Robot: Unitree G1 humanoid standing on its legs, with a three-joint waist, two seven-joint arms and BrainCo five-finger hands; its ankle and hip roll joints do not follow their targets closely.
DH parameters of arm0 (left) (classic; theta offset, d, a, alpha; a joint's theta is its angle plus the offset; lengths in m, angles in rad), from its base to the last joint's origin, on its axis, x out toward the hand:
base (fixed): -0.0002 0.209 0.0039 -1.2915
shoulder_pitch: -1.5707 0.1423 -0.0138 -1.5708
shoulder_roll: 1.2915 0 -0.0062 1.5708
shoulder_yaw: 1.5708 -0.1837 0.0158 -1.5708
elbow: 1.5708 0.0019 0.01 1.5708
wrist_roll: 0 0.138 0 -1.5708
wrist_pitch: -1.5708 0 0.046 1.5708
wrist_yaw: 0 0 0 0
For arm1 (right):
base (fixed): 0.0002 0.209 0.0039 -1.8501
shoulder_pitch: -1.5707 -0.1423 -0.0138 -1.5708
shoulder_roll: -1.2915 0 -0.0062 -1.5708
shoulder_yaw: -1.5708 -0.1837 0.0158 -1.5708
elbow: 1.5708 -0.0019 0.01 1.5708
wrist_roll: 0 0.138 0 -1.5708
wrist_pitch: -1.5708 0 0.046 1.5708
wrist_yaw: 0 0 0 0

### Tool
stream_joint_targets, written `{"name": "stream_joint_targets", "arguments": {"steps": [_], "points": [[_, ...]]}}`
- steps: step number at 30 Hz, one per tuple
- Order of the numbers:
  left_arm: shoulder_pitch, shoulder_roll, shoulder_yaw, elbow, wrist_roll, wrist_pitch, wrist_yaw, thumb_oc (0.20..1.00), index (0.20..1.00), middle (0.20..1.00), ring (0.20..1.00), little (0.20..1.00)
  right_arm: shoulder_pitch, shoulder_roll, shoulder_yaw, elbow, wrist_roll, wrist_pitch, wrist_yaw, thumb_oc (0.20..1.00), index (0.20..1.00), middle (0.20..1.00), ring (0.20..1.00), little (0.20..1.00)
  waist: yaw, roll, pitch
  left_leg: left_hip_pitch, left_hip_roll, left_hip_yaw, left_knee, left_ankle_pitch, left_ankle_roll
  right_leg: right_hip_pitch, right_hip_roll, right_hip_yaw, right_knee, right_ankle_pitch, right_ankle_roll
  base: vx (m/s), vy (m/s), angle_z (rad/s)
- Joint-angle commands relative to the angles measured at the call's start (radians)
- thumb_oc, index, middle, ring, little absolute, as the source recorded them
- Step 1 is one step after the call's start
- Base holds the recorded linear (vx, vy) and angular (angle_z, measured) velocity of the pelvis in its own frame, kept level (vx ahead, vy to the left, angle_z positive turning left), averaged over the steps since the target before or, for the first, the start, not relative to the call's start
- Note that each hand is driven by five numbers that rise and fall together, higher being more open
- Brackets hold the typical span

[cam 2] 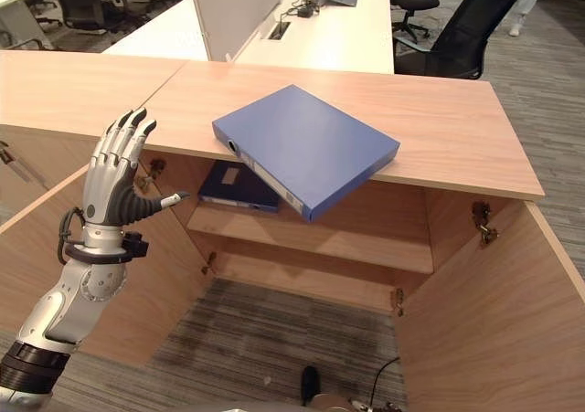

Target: Put the empty folder in the office cabinet

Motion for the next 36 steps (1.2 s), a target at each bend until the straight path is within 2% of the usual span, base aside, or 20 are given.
{"name": "stream_joint_targets", "arguments": {"steps": [1, 9, 12, 16, 18, 20, 25, 32, 36], "points": [[-0.067, 0.05, 0.014, -0.06, 0.06, -0.007, 0.006, 1.0, 1.0, 1.0, 1.0, 1.0, -0.048, 0.003, 0.034, 0.021, -0.028, -0.02, 0.004, 1.0, 1.0, 1.0, 1.0, 1.0, -0.02, -0.035, 0.002, 0.025, -0.035, 0.039, 0.008, -0.082, -0.001, 0.09, -0.069, 0.01, 0.008, -0.093, 0.114, 0.03, -0.022, 0.0], [-0.089, 0.053, 0.004, -0.068, 0.071, -0.01, 0.008, 1.0, 1.0, 1.0, 1.0, 1.0, -0.055, -0.014, 0.032, 0.014, -0.023, -0.025, 0.002, 1.0, 1.0, 1.0, 1.0, 1.0, -0.029, -0.024, 0.018, 0.02, -0.03, 0.05, 0.008, -0.087, -0.002, 0.084, -0.064, 0.018, 0.008, -0.1, 0.113, 0.0, -0.01, -0.03], [-0.134, 0.048, -0.008, -0.063, 0.075, 0.003, 0.034, 1.0, 1.0, 1.0, 1.0, 1.0, -0.086, -0.022, 0.038, 0.008, -0.015, -0.029, -0.01, 1.0, 1.0, 1.0, 1.0, 1.0, -0.033, -0.021, 0.059, -0.022, -0.03, 0.067, 0.03, -0.078, 0.003, 0.038, -0.069, 0.021, 0.034, -0.095, 0.108, -0.15, 0.016, -0.14], [-0.207, 0.031, -0.007, -0.056, 0.06, 0.014, 0.083, 1.0, 1.0, 1.0, 1.0, 1.0, -0.163, -0.027, 0.052, -0.001, 0.011, -0.038, -0.043, 1.0, 1.0, 1.0, 1.0, 1.0, -0.03, -0.03, 0.15, -0.229, -0.047, 0.101, 0.246, -0.137, 0.025, -0.128, -0.087, 0.042, 0.177, -0.106, 0.091, -0.34, 0.032, -0.14], [-0.23, 0.027, 0.007, -0.054, 0.057, 0.017, 0.102, 1.0, 1.0, 1.0, 1.0, 1.0, -0.197, -0.029, 0.058, -0.001, 0.02, -0.041, -0.054, 1.0, 1.0, 1.0, 1.0, 1.0, -0.022, -0.032, 0.159, -0.353, -0.051, 0.118, 0.361, -0.171, 0.043, -0.237, -0.09, 0.061, 0.254, -0.115, 0.082, -0.31, 0.036, -0.14], [-0.237, 0.026, 0.023, -0.061, 0.059, 0.018, 0.107, 1.0, 1.0, 1.0, 1.0, 1.0, -0.218, -0.029, 0.063, -0.001, 0.029, -0.045, -0.06, 1.0, 1.0, 1.0, 1.0, 1.0, -0.009, -0.033, 0.143, -0.466, -0.053, 0.133, 0.471, -0.208, 0.058, -0.341, -0.088, 0.075, 0.334, -0.137, 0.073, -0.18, 0.032, -0.24], [-0.234, 0.021, 0.049, -0.078, 0.065, 0.021, 0.114, 1.0, 1.0, 1.0, 1.0, 1.0, -0.229, -0.03, 0.059, 0.0, 0.036, -0.046, -0.062, 1.0, 1.0, 1.0, 1.0, 1.0, 0.008, -0.032, 0.119, -0.602, -0.039, 0.144, 0.646, -0.276, 0.076, -0.473, -0.086, 0.091, 0.469, -0.195, 0.059, -0.08, 0.027, -0.18], [-0.197, 0.004, 0.083, -0.078, 0.063, 0.028, 0.128, 1.0, 1.0, 1.0, 1.0, 1.0, -0.221, -0.026, 0.047, 0.002, 0.047, -0.043, -0.056, 1.0, 1.0, 1.0, 1.0, 1.0, 0.015, -0.041, 0.088, -0.676, -0.033, 0.155, 0.745, -0.31, 0.087, -0.553, -0.09, 0.109, 0.549, -0.227, 0.05, -0.04, 0.028, -0.03], [-0.185, 0.002, 0.101, -0.089, 0.065, 0.032, 0.137, 1.0, 1.0, 1.0, 1.0, 1.0, -0.225, -0.023, 0.049, 0.007, 0.044, -0.041, -0.054, 1.0, 1.0, 1.0, 1.0, 1.0, 0.018, -0.043, 0.076, -0.692, -0.033, 0.167, 0.746, -0.314, 0.091, -0.586, -0.083, 0.125, 0.548, -0.208, 0.057, -0.02, 0.035, -0.05]]}}
